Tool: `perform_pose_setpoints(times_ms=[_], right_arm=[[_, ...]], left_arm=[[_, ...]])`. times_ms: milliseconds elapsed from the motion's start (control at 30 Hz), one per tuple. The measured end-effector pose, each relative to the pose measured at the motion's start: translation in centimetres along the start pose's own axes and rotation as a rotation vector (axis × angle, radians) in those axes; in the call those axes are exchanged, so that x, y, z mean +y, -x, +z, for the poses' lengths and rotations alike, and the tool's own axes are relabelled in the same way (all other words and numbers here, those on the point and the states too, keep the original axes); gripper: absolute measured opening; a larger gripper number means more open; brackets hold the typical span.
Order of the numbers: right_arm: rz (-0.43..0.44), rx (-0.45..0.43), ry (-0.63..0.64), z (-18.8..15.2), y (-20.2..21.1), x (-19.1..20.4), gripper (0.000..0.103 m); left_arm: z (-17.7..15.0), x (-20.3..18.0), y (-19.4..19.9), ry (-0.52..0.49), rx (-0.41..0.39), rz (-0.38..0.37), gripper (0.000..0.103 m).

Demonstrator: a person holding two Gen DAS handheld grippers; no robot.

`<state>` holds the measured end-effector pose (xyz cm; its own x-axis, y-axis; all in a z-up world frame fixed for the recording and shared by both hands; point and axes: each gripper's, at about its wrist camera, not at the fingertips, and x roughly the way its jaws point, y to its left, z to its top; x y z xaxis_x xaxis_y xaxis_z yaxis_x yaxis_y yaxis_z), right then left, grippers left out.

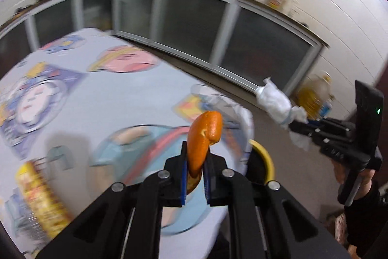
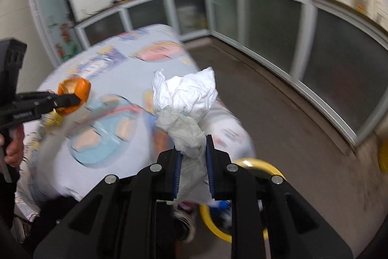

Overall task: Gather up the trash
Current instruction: 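Carry the orange peel and tissue over the yellow-rimmed bin with both tools, then open both tools over the bin to drop the peel and tissue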

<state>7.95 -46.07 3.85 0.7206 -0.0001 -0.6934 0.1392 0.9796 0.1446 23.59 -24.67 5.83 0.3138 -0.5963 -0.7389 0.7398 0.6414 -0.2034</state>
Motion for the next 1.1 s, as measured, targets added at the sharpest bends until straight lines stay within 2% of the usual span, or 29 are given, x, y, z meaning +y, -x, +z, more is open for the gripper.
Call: perform_pose_setpoints(times_ms=[100, 333, 633, 833, 967, 1033, 1067, 1100], right_arm=[[-0.049, 0.033, -0.086, -3.0, 0.4, -4.1, 0.017], [-0.123, 0.086, -0.201, -7.7, -0.3, -9.3, 0.017], [-0.138, 0.215, -0.306, -11.2, -5.5, -12.3, 0.017], [-0.157, 0.31, -0.344, -12.7, -8.4, -13.3, 0.017], [-0.152, 0.338, -0.371, -13.0, -9.5, -13.8, 0.019], [-0.157, 0.342, -0.388, -13.1, -9.6, -14.3, 0.023], [-0.174, 0.346, -0.385, -13.2, -9.6, -14.4, 0.032], [-0.198, 0.353, -0.381, -13.3, -9.6, -14.6, 0.046]], left_arm=[[0.7, -3.5, -3.3, -0.035, 0.036, -0.055, 0.01], [0.5, -9.3, -10.0, -0.084, 0.136, -0.114, 0.01], [-0.8, -14.3, -16.8, -0.154, 0.253, -0.111, 0.01], [-0.6, -15.6, -19.5, -0.175, 0.287, -0.101, 0.01], [-0.2, -16.0, -20.5, -0.168, 0.291, -0.096, 0.011], [0.0, -16.0, -20.7, -0.169, 0.287, -0.088, 0.018], [0.1, -16.0, -20.8, -0.167, 0.283, -0.086, 0.032], [0.1, -16.0, -20.8, -0.162, 0.276, -0.079, 0.06]])
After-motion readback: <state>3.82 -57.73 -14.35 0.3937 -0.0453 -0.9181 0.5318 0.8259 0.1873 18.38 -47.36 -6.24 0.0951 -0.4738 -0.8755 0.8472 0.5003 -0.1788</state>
